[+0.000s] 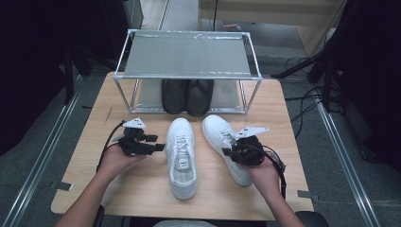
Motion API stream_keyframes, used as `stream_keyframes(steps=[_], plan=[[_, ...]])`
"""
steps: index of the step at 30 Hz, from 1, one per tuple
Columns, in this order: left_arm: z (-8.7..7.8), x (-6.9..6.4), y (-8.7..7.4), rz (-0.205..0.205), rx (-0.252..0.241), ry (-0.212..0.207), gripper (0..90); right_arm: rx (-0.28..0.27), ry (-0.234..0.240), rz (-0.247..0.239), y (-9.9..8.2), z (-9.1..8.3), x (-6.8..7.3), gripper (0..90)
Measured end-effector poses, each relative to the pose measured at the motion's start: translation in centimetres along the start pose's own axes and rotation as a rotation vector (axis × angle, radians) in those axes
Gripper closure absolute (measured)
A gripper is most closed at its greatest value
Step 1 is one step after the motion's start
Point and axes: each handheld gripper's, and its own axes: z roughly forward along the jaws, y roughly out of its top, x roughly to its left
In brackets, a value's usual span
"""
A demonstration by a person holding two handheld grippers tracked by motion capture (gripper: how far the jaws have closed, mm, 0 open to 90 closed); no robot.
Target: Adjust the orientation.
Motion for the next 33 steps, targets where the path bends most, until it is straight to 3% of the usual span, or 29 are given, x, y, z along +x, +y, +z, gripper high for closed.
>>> stream_keyframes(steps=[11,17,21,25,28,30,33], plan=[[0.0,-0.3,-0.2,0.057,0.007,0.003,56.3,0.013,0.044,-0.006,1.1,1.2,1.5,78.5],[-0.1,-0.3,-0.2,0.059,0.003,-0.007,60.1,0.017,0.026,-0.020,1.5,1.5,2.4,77.1],[0.2,-0.2,-0.2,0.058,0.019,-0.006,60.5,0.016,0.038,-0.007,1.6,1.8,2.7,73.5],[0.2,-0.3,-0.1,0.075,-0.001,-0.006,63.8,0.013,0.080,0.019,1.5,1.8,2.4,67.1],[0.0,-0.4,-0.1,0.070,-0.019,-0.002,68.4,0.007,0.073,0.000,1.4,1.2,2.0,67.2],[-0.1,-0.5,-0.1,0.075,-0.012,0.006,72.3,-0.026,0.064,-0.005,1.4,0.2,1.6,68.7],[-0.2,-0.4,0.0,0.046,-0.019,0.002,81.9,-0.091,0.074,-0.012,1.4,-1.5,0.9,77.5]])
